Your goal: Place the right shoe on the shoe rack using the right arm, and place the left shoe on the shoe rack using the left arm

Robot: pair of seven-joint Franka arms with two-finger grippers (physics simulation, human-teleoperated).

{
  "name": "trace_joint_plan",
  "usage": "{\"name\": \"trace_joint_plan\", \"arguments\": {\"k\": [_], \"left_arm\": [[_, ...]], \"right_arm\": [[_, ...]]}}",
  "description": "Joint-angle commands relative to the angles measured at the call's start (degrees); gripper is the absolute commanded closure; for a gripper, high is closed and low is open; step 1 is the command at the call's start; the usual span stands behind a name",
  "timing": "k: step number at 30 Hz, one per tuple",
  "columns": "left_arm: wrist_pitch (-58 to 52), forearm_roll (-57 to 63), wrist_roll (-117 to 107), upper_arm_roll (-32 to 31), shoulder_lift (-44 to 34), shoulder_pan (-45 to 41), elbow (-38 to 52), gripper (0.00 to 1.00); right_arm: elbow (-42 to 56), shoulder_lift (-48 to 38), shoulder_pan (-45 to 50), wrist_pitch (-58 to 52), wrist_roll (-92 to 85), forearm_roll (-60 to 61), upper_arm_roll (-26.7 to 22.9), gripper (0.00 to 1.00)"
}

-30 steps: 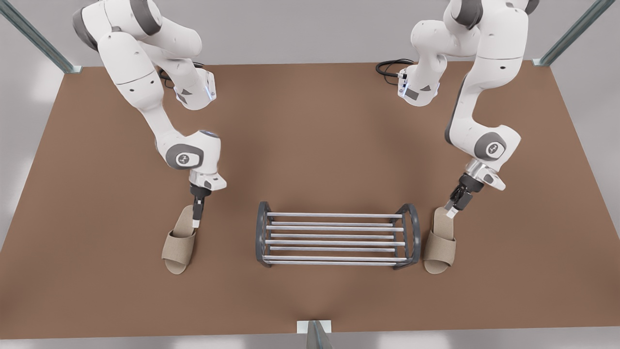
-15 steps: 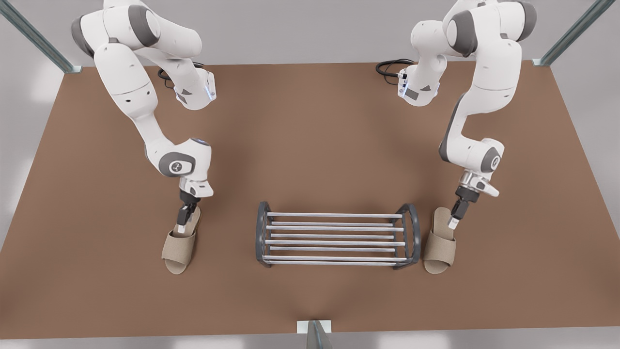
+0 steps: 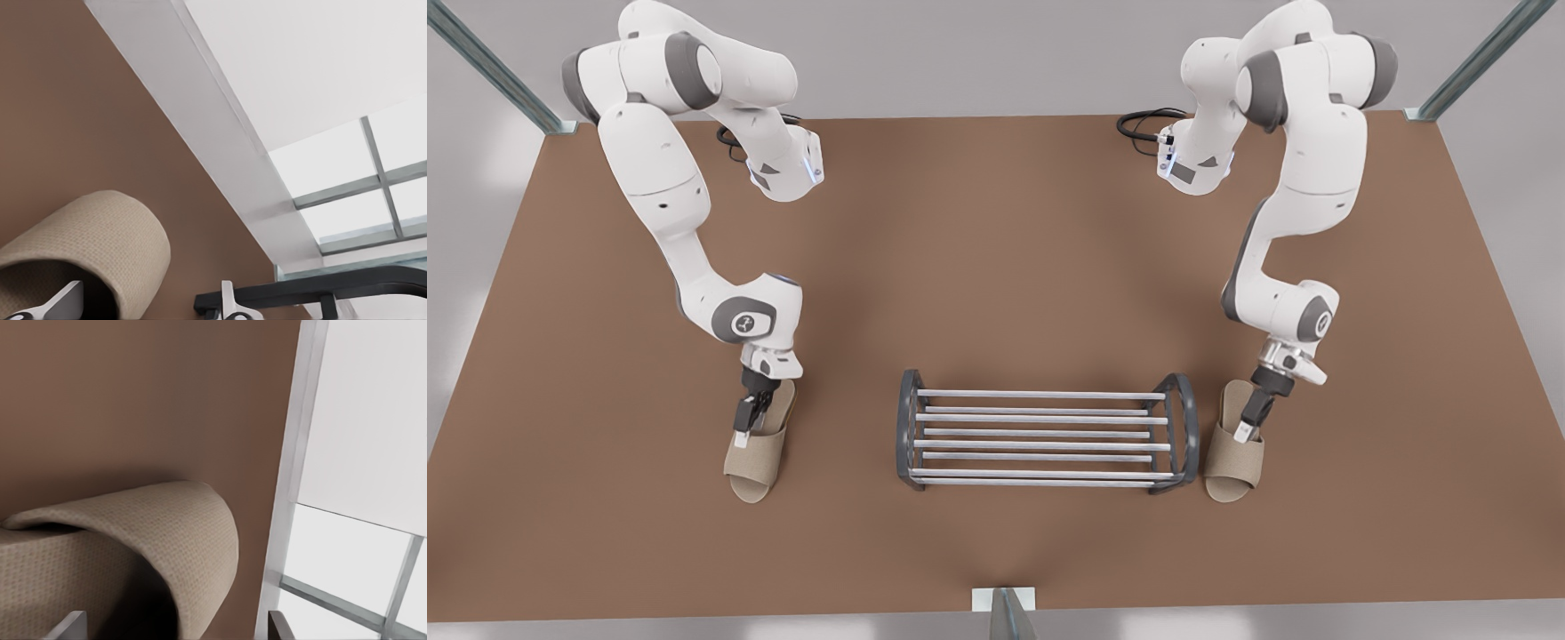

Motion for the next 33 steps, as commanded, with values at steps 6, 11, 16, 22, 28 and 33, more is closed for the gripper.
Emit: {"name": "trace_joint_plan", "arguments": {"k": [6, 11, 16, 22, 28, 33], "left_arm": [[-0.3, -0.9, 7.9, -0.3, 1.4, 0.0, 1.7, 0.00], [-0.2, -2.2, 7.9, -1.0, 2.7, 0.1, 3.0, 0.00], [-0.2, -2.2, 7.9, -0.9, 3.9, 0.1, 4.4, 0.22], [-0.3, -2.2, 7.9, -0.9, 5.3, 0.1, 5.7, 0.37], [-0.4, -2.2, 7.9, -0.9, 5.6, 0.1, 5.8, 0.49], [-0.4, -2.1, 7.8, -0.8, 5.5, 0.1, 5.9, 0.62]], "right_arm": [[1.8, 1.7, 1.5, -0.4, 10.0, -4.1, -2.1, 0.15], [2.3, 2.3, 1.7, -0.4, 11.3, -4.1, -2.1, 0.31], [2.3, 2.3, 1.7, -0.4, 11.3, -4.2, -2.1, 0.66], [2.3, 0.5, 1.8, -0.3, 10.1, -5.1, -2.1, 0.66], [2.3, -1.6, 1.7, -0.2, 8.4, -5.0, -2.1, 0.66], [2.3, -2.9, 1.7, 0.5, 6.8, -5.0, -2.1, 0.79]]}}
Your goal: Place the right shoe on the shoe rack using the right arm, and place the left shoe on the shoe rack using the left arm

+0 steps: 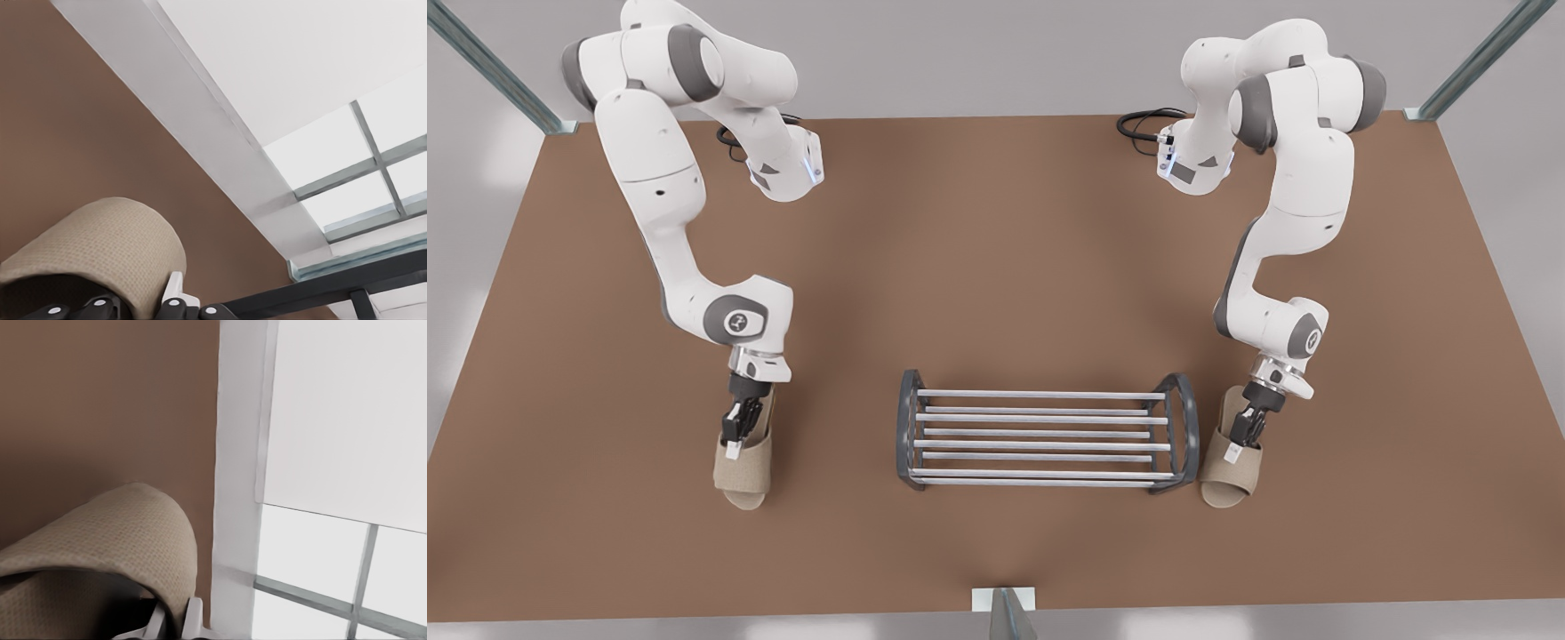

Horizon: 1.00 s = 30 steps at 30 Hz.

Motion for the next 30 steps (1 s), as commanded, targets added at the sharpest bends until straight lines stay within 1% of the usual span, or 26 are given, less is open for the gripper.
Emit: {"name": "trace_joint_plan", "arguments": {"k": [1, 4, 6, 8, 9, 11, 12, 14, 15, 16, 17, 18, 19, 20, 21, 23, 25, 26, 27, 30], "left_arm": [[0.0, 0.1, 1.2, 0.1, -0.4, 0.0, 0.0, 0.62], [0.3, 0.4, 1.3, 0.4, -2.1, -0.1, -0.2, 0.64], [0.4, 0.7, 1.9, 0.7, -4.0, -0.1, -0.5, 0.65], [2.3, 1.3, 2.2, 0.7, -7.1, -0.2, -1.6, 0.77], [3.6, 1.3, 2.2, 0.7, -8.7, -0.2, -1.7, 0.77], [7.2, 3.4, 2.0, 0.7, -13.8, -0.3, -4.0, 0.79], [8.6, 3.4, 1.9, 0.5, -16.2, -0.6, -5.4, 0.79], [9.3, 3.4, 1.7, 0.2, -20.6, -0.7, -8.4, 0.79], [10.2, 3.4, 1.6, 0.0, -23.3, -0.7, -9.8, 0.79], [11.3, 3.4, 0.5, -0.1, -25.2, -0.7, -10.6, 0.79], [12.0, 3.4, 0.3, -0.7, -26.7, -0.7, -11.4, 0.79], [13.9, 3.4, 0.3, -1.1, -28.4, -0.8, -11.6, 0.79], [14.7, 3.4, -0.2, -1.9, -29.2, -0.8, -11.8, 0.79], [16.4, 3.4, -1.5, -2.9, -30.5, -0.7, -11.9, 0.79], [18.3, 3.4, -2.5, -3.7, -31.6, -0.8, -11.9, 0.79], [20.0, 3.4, -4.1, -4.7, -33.2, -0.7, -11.9, 0.79], [21.7, 3.4, -5.1, -5.5, -34.0, -0.7, -11.9, 0.79], [21.7, 3.4, -5.2, -5.8, -34.0, -0.7, -11.9, 0.79], [21.7, 3.4, -5.2, -5.8, -33.9, -0.8, -11.9, 0.79], [23.6, 3.4, -7.8, -5.9, -34.2, -1.1, -11.8, 0.79]], "right_arm": [[0.0, -0.5, 0.0, 0.3, -1.0, -0.1, 0.0, 0.79], [-0.2, -2.1, 0.0, 1.5, -1.7, 0.2, 0.0, 0.79], [-0.6, -6.9, 0.1, 5.8, -2.0, 2.7, 0.1, 0.79], [-1.5, -11.5, 0.2, 10.3, -1.9, 7.2, 0.5, 0.79], [-2.0, -13.8, 0.3, 13.5, -1.7, 9.1, 0.6, 0.79], [-4.5, -19.1, 0.4, 15.5, -1.5, 11.4, 3.3, 0.79], [-5.3, -20.9, 0.4, 16.7, -1.4, 14.3, 5.6, 0.79], [-5.8, -23.5, 4.2, 16.7, -1.4, 21.4, 7.6, 0.79], [-5.1, -24.5, 6.1, 16.6, -1.5, 24.4, 8.8, 0.79], [-3.8, -24.8, 6.6, 16.3, -1.9, 30.0, 11.6, 0.79], [-1.8, -25.2, 6.6, 16.1, -2.0, 31.5, 13.8, 0.79], [-1.5, -26.8, 6.6, 16.1, -2.9, 35.3, 14.9, 0.79], [-1.1, -28.7, 6.5, 15.9, -7.9, 38.5, 15.0, 0.79], [-0.4, -28.9, 6.6, 15.8, -10.8, 42.7, 15.0, 0.79], [0.3, -28.8, 6.6, 13.9, -11.4, 44.4, 16.3, 0.79], [2.4, -26.7, 7.4, 7.7, -12.7, 47.8, 21.0, 0.79], [6.5, -22.4, 13.1, -0.1, -12.8, 51.0, 21.5, 0.79], [7.3, -20.9, 14.1, -1.1, -12.8, 51.6, 21.5, 0.79], [10.0, -17.9, 17.4, -6.1, -13.6, 52.1, 21.5, 0.79], [15.3, -9.8, 20.1, -12.9, -13.7, 51.3, 21.1, 0.79]]}}
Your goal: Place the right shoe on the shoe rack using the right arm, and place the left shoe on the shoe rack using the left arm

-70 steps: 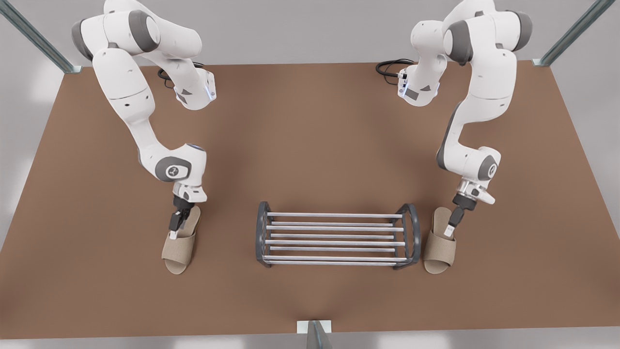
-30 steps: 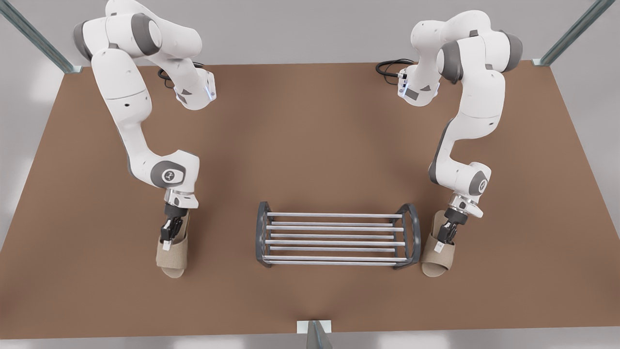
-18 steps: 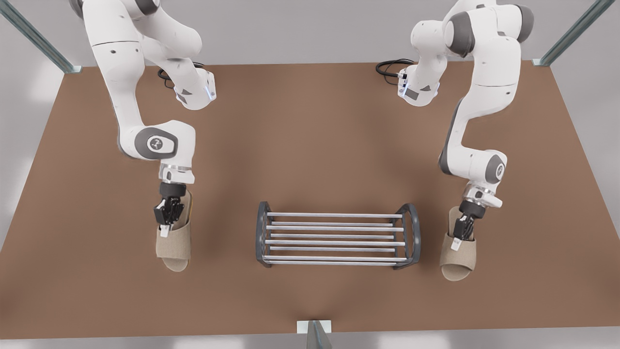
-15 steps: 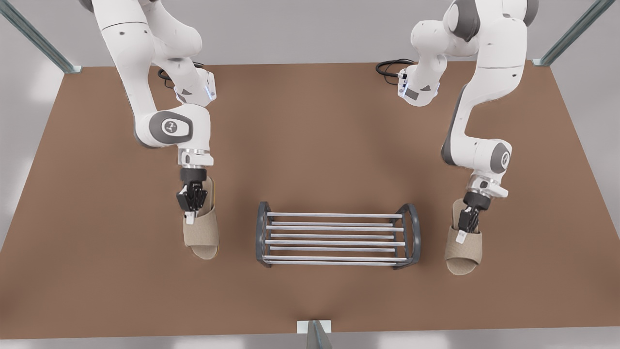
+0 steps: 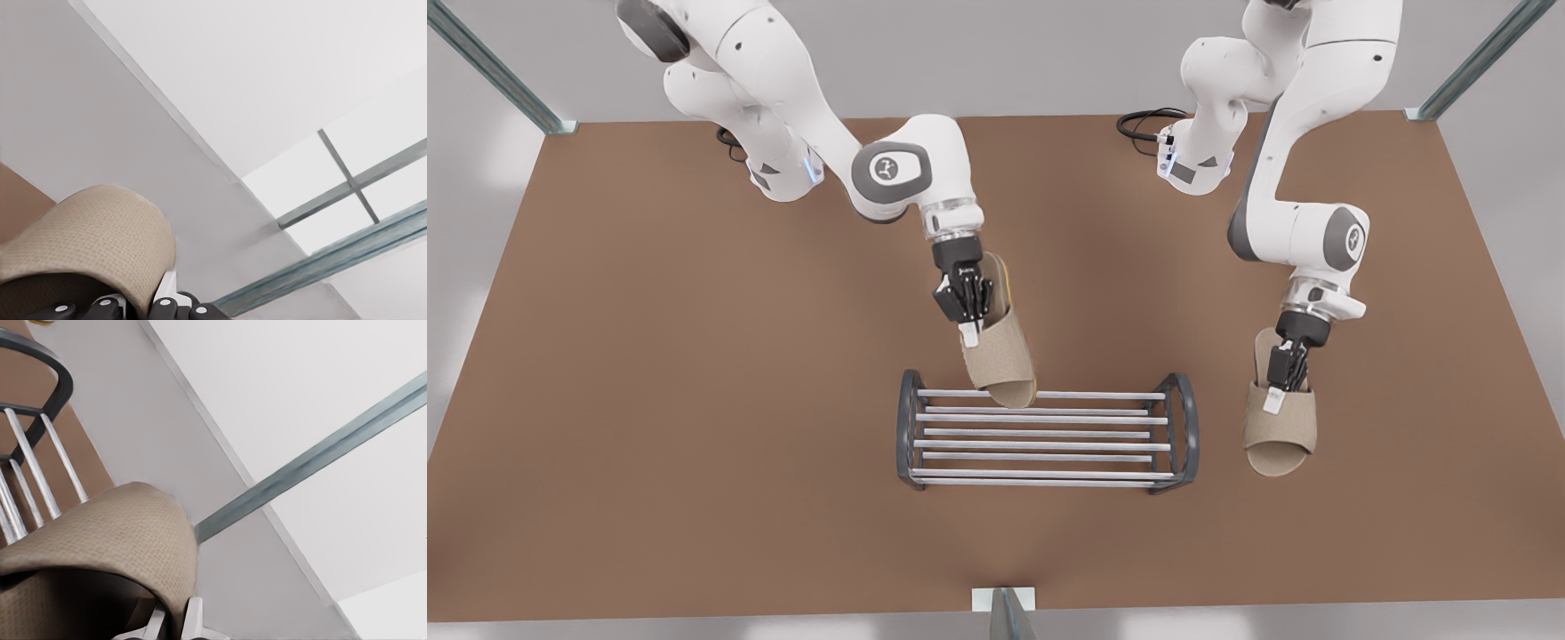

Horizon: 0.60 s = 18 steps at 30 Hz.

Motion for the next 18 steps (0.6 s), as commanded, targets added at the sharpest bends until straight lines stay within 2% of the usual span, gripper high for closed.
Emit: {"name": "trace_joint_plan", "arguments": {"k": [1, 4, 6, 9, 15, 18], "left_arm": [[2.9, 0.0, -6.0, 0.0, 0.0, 0.1, 0.2, 0.79], [2.9, 0.0, -6.6, 0.0, -0.2, 0.1, 0.3, 0.79], [2.9, 0.0, -8.1, -0.5, -1.3, 0.0, 0.4, 0.79], [8.5, 0.0, -11.4, -4.8, -3.9, 0.0, 2.2, 0.79], [26.1, -0.1, -21.8, -15.1, -5.1, 0.0, 9.6, 0.79], [29.2, -0.4, -25.6, -17.8, -4.8, -0.1, 11.3, 0.79]], "right_arm": [[3.7, 3.8, 0.5, -11.9, -8.0, 0.7, -1.2, 0.79], [9.4, 9.1, 1.6, -12.1, -9.9, 0.7, -3.0, 0.79], [13.2, 12.3, 6.3, -16.7, -10.7, 1.5, -5.1, 0.79], [18.0, 17.1, 8.3, -19.0, -11.4, 0.9, -5.8, 0.79], [19.4, 20.6, 9.6, -21.2, -11.5, 0.5, -6.9, 0.79], [21.2, 23.0, 11.0, -21.4, -11.5, 0.3, -7.3, 0.79]]}}
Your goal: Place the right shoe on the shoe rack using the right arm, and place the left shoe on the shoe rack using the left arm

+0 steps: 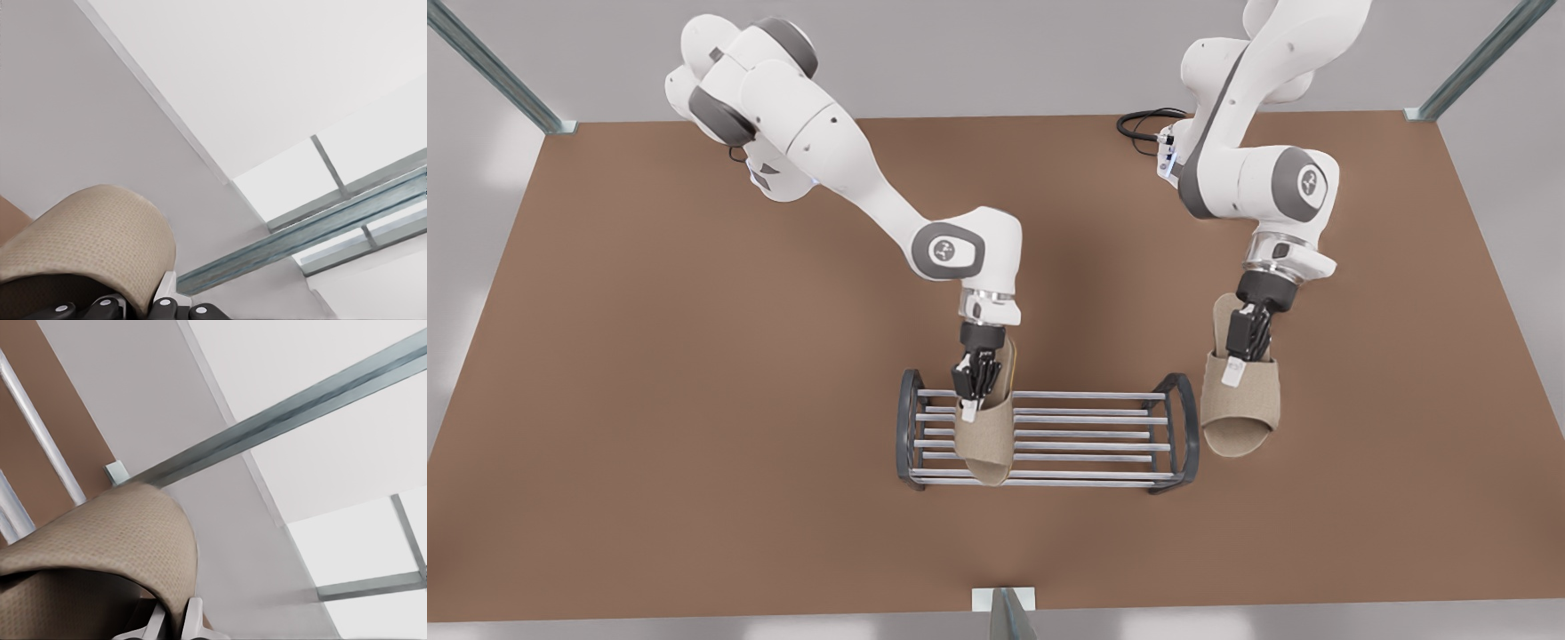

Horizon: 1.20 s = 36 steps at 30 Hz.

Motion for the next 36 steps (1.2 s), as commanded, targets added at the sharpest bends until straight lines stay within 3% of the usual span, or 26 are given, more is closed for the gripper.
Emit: {"name": "trace_joint_plan", "arguments": {"k": [1, 5, 6, 7, 8, 22, 28, 30, 34, 36], "left_arm": [[9.3, -0.2, -15.5, -1.3, 0.4, -1.7, 1.4, 0.79], [10.6, -0.4, -19.1, -1.6, 1.2, -3.2, 2.8, 0.79], [10.8, -0.4, -19.2, -1.6, 2.0, -3.3, 3.8, 0.79], [10.8, -0.4, -19.2, -1.6, 2.4, -3.8, 4.0, 0.79], [10.8, -0.4, -19.3, -1.6, 2.6, -3.8, 4.2, 0.79], [10.9, -0.4, -21.8, -1.6, 8.8, -7.1, 10.6, 0.79], [10.7, -0.5, -22.7, -1.6, 13.0, -8.5, 13.2, 0.79], [10.8, -0.6, -22.8, -1.6, 15.3, -9.1, 15.4, 0.79], [10.7, -1.1, -22.8, -1.6, 20.8, -10.3, 20.4, 0.79], [10.7, -0.9, -22.7, -1.6, 23.9, -10.3, 22.6, 0.79]], "right_arm": [[1.4, 1.1, 0.4, -2.5, -3.8, -0.5, -0.2, 0.79], [3.9, 2.0, 0.4, -2.1, -5.8, -0.5, -2.0, 0.79], [3.9, 2.0, 0.4, -2.2, -5.4, -0.5, -2.0, 0.63], [3.9, 2.3, 0.4, -1.9, -5.1, -0.4, -2.0, 0.17], [3.8, 2.5, 0.4, -1.9, -5.1, -0.5, -2.0, 0.00], [3.1, 3.2, 0.8, -2.0, -4.4, -4.1, -2.8, 0.00], [-7.5, -4.4, 1.5, -2.2, 0.0, -4.2, -2.2, 0.00], [-13.7, -10.6, 0.8, -1.7, 0.4, -3.8, -2.0, 0.00], [-27.9, -31.6, -6.1, 5.7, -4.9, 13.7, -0.7, 0.00], [-25.9, -37.4, -12.0, 4.0, -25.7, 40.4, -1.0, 0.00]]}}
